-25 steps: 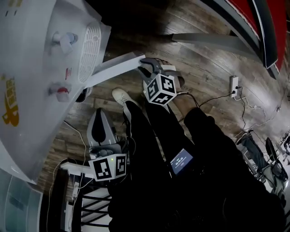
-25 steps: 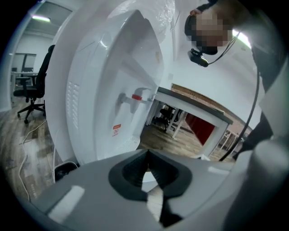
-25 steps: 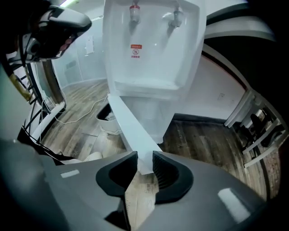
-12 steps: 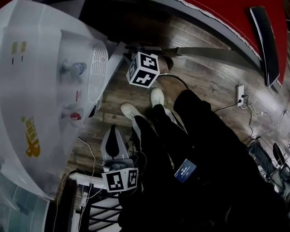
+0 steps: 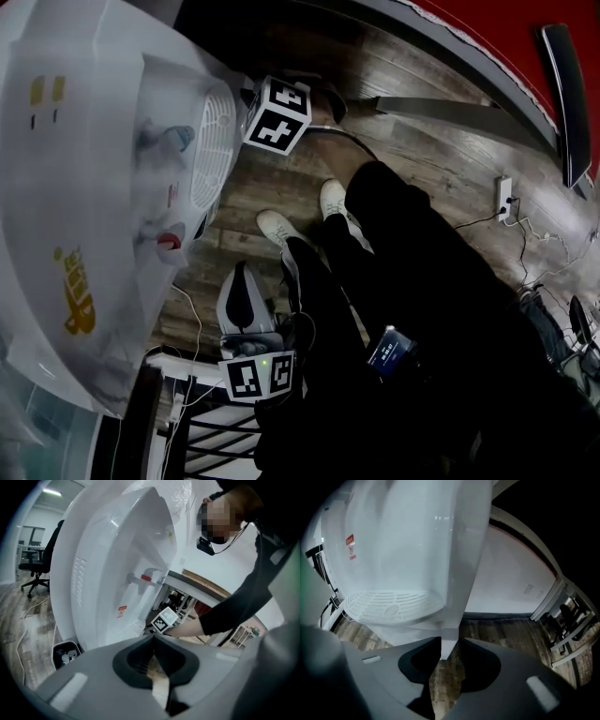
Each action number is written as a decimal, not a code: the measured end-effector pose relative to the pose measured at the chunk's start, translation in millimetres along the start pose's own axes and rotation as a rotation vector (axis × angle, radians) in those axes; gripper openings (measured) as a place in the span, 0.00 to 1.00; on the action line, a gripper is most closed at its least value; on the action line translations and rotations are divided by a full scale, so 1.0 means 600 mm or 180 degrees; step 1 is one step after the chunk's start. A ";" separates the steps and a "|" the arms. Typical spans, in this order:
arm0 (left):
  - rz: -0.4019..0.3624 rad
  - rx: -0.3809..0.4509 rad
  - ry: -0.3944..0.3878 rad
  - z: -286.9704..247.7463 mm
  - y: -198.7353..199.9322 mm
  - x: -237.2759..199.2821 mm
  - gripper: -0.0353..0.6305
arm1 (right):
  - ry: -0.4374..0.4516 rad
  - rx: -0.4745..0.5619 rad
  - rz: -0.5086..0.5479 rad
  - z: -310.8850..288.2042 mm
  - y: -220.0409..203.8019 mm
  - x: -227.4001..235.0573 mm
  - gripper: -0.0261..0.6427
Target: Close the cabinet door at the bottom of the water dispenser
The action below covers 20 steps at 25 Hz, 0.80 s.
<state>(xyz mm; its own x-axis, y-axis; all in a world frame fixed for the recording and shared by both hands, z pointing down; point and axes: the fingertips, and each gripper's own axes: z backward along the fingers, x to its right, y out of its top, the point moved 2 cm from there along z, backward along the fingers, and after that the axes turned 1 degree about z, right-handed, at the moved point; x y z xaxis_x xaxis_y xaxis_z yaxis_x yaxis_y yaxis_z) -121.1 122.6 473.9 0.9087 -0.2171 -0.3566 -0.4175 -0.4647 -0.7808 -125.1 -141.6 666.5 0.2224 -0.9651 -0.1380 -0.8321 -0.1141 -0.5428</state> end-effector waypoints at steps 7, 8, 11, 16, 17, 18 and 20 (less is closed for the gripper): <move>0.0071 0.0067 0.0076 0.010 0.020 -0.004 0.06 | -0.0735 0.0355 -0.0436 0.092 -0.001 0.045 0.05; 0.0051 0.0083 0.0084 0.011 0.027 -0.004 0.06 | -0.0802 0.0352 -0.0514 0.111 -0.007 0.045 0.04; -0.0067 0.0144 0.0106 0.012 0.053 0.001 0.06 | -0.0863 0.0397 -0.0859 0.171 -0.028 0.041 0.04; -0.0208 0.0181 0.0196 0.046 0.101 0.020 0.06 | -0.0792 0.0548 -0.1166 0.306 -0.040 -0.003 0.04; -0.0241 0.0191 0.0192 0.056 0.113 0.030 0.06 | -0.0795 0.0600 -0.1175 0.340 -0.038 -0.012 0.04; -0.0296 0.0208 0.0180 0.066 0.127 0.041 0.06 | -0.0822 0.0657 -0.1209 0.377 -0.035 -0.016 0.04; -0.0458 0.0278 0.0164 0.087 0.159 0.063 0.06 | -0.0916 0.0780 -0.1321 0.456 -0.025 -0.015 0.04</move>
<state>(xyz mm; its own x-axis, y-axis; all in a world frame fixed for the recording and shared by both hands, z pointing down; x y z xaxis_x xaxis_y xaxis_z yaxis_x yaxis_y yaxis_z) -126.3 114.9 359.2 0.9567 -0.1983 -0.2129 -0.2791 -0.4183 -0.8644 24.7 -66.4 449.1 0.6643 -0.7438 -0.0735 -0.5105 -0.3796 -0.7716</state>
